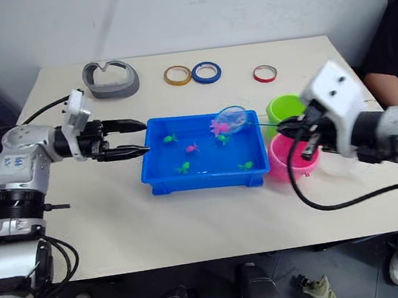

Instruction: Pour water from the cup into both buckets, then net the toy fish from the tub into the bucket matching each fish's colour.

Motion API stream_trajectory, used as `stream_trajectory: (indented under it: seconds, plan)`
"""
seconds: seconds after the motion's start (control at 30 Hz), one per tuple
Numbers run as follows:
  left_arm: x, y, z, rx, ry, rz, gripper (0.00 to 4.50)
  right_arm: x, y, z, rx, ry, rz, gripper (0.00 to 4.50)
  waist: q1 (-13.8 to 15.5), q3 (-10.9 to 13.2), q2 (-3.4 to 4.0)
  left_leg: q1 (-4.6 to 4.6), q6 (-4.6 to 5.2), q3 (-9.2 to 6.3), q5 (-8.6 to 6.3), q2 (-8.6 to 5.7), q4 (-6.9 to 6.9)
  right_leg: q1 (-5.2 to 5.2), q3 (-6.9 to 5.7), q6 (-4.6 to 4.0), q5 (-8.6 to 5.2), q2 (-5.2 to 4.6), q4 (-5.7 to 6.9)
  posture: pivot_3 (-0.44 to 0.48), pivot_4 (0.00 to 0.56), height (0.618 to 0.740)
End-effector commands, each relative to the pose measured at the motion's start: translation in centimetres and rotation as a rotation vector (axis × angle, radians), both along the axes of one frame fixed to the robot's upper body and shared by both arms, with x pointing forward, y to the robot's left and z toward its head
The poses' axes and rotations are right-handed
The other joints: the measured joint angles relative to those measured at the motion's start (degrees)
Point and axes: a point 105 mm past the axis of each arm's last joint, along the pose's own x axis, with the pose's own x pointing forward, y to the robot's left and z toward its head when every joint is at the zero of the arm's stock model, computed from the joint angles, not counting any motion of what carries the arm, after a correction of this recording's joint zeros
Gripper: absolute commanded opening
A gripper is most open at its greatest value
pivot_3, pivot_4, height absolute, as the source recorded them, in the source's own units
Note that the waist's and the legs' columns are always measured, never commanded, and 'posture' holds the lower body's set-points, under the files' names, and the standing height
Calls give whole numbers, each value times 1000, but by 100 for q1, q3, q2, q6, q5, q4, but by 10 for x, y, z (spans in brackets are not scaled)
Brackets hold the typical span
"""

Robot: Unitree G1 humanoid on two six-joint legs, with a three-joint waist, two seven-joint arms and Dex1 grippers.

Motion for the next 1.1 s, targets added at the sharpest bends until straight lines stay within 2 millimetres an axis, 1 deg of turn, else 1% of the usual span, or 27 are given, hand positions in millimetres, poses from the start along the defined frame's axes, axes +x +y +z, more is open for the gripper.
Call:
stream_trajectory:
  seconds: [0.03,0.07,0.13,0.27,0.37,0.5,0.7,0.83,0.97,1.1]
  plan:
    - [4,-7,9,5,-41,-35,3602,-21,-24,11,-28,-54,-128,0,19,0,0,-2,-1,-3,1,0,-1,0,-3,1,0,-1,-2,0,150,727]
    - [6,-9,9,5,-41,-42,3602,-26,-33,9,-31,-51,-177,0,32,0,0,1,-1,-4,1,0,-3,1,-3,1,0,1,-4,0,150,727]
    - [8,-11,9,6,-42,-50,3602,-34,-45,7,-35,-47,-239,0,35,0,0,0,-1,-4,2,-1,-6,2,-4,2,1,4,-7,0,150,727]
    - [13,-19,10,3,-47,-73,3602,-46,-59,-2,-66,-42,-328,0,35,0,0,1,5,-2,3,-8,-6,5,0,10,5,17,-10,0,150,727]
    - [15,-26,11,3,-50,-94,3602,-53,-69,-15,-128,-23,-383,0,48,0,-1,2,10,-5,5,-12,-8,10,0,16,9,21,-16,0,150,727]
    - [17,-29,11,7,-53,-105,3602,-55,-66,-28,-225,-23,-372,0,20,0,0,4,12,-1,4,-16,-9,12,9,24,13,26,-20,0,150,727]
    - [18,-28,11,17,-54,-108,3602,-45,-49,-29,-430,-139,-290,0,3,0,-1,8,12,1,7,-14,-9,12,15,26,15,34,-19,0,150,727]
    - [18,-28,11,17,-55,-106,3602,-43,-39,-36,-589,-173,-218,0,19,0,-1,7,12,-1,7,-14,-11,13,16,26,15,38,-22,0,150,727]
    - [19,-28,9,14,-54,-105,3602,-42,-30,-38,-803,-251,-141,0,24,0,-1,5,12,1,6,-16,-13,13,16,27,15,39,-29,0,150,727]
    - [19,-28,8,12,-52,-107,3602,-40,-35,-42,-1022,-329,-96,0,33,0,-1,3,11,1,7,-16,-14,13,15,30,15,42,-32,0,150,727]
